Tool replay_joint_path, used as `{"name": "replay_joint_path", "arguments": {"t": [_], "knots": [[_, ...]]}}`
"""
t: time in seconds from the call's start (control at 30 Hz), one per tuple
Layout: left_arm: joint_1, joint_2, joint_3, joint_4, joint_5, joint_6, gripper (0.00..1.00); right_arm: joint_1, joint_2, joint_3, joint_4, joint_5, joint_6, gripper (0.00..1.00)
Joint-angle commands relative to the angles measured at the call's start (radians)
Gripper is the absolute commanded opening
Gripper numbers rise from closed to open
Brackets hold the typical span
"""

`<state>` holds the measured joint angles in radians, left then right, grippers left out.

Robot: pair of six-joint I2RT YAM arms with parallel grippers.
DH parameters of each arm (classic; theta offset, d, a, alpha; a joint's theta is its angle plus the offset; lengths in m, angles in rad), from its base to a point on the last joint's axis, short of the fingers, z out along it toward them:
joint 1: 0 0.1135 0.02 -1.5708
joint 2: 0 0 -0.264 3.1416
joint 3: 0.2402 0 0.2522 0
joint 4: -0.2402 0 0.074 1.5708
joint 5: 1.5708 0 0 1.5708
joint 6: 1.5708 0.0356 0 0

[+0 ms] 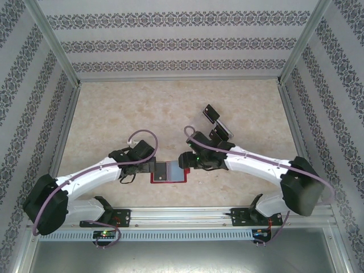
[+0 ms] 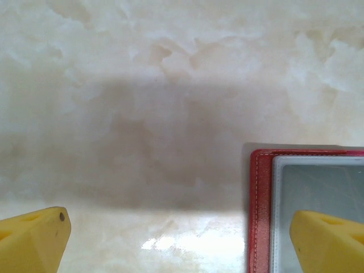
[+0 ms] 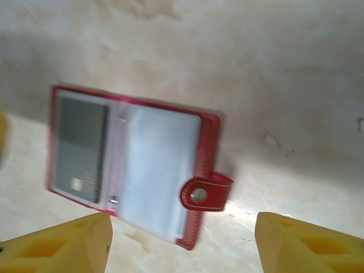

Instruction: Put the credit cards into the card holder

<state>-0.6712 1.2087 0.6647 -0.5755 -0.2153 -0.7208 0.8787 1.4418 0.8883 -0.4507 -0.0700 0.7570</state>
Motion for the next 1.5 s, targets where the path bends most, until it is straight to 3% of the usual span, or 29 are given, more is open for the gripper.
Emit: {"name": "replay_joint_path", "arguments": {"t": [0.0, 0.2, 0.4, 0.53, 0.9, 1.47], "knots": [[0.043, -0.039, 0.004, 0.043, 0.092, 0.038, 1.00, 0.039, 0.068, 0.053, -0.078, 0.094, -0.051, 0.68], [0.122, -0.088, -0.067, 0.224, 0.350, 0.011, 1.00, 0.053, 0.165, 0.085, -0.092, 0.139, -0.063, 0.59], [0.130, -0.077, -0.115, 0.299, 0.438, -0.002, 1.00, 0.052, 0.164, 0.066, -0.087, 0.152, -0.063, 0.23], [0.128, -0.065, -0.151, 0.356, 0.472, -0.014, 1.00, 0.047, 0.161, 0.047, -0.069, 0.139, -0.059, 0.12], [0.130, -0.017, -0.218, 0.533, 0.539, -0.064, 1.00, 0.014, 0.152, -0.027, 0.011, 0.089, -0.025, 0.08], [0.101, 0.082, -0.211, 0.672, 0.583, -0.102, 1.00, -0.001, 0.132, -0.049, 0.052, 0.052, -0.007, 0.08]]}}
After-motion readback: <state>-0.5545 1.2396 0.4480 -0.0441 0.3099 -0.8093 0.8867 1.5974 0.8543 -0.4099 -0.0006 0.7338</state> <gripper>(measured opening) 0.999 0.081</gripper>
